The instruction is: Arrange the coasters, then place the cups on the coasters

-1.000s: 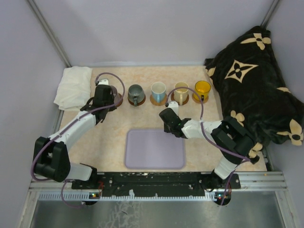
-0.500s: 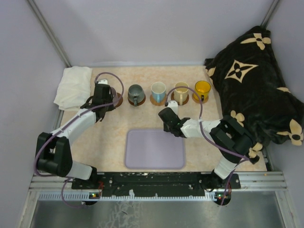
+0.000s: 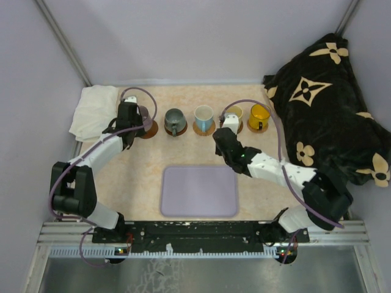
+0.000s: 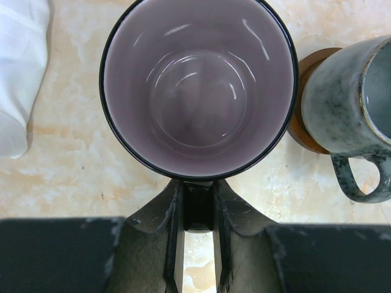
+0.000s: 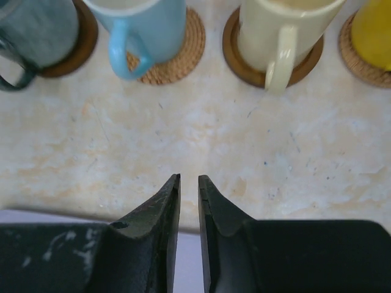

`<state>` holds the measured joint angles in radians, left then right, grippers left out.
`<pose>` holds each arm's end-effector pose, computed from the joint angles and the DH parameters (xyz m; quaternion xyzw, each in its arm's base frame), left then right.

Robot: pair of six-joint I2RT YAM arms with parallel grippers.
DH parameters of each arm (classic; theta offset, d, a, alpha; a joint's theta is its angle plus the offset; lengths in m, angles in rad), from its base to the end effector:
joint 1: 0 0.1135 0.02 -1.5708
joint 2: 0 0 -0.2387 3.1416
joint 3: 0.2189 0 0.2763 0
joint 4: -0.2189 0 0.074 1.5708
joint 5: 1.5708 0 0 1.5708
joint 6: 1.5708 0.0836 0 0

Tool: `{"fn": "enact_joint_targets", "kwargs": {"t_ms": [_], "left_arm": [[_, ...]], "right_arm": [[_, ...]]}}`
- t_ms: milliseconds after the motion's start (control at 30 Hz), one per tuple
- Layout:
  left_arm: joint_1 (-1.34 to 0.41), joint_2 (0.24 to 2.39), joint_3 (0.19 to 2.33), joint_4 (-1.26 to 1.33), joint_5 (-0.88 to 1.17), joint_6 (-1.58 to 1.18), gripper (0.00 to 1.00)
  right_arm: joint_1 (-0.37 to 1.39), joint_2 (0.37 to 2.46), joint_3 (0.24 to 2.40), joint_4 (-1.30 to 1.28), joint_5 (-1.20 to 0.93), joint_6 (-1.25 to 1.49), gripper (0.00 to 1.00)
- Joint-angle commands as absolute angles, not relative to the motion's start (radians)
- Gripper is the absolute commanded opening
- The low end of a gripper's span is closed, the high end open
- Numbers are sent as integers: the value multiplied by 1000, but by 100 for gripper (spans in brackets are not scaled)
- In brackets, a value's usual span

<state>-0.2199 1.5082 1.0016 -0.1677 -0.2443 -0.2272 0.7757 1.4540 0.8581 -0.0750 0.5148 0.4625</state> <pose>0.3862 -0.0656 0.1765 -0.0561 0.8943 0.0117 0.4438 0.2887 0.2255 0.1576 -0.0264 0.8774 0.0574 0.4756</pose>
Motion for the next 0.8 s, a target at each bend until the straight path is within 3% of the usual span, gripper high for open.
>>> {"fn": "enact_joint_targets", "kwargs": {"t_ms": [0, 367, 767], "left_arm": [[-210, 1529, 1045, -42, -206, -198, 0], [-207, 1581, 1025, -6, -208, -203, 0], [-207, 1627, 1049, -12, -216, -192, 0]], "right_arm": [[769, 1279, 832, -29, 614, 417, 20], [754, 1008, 727, -91, 693, 428, 22], [746, 961, 695, -130, 688, 469, 23]]}}
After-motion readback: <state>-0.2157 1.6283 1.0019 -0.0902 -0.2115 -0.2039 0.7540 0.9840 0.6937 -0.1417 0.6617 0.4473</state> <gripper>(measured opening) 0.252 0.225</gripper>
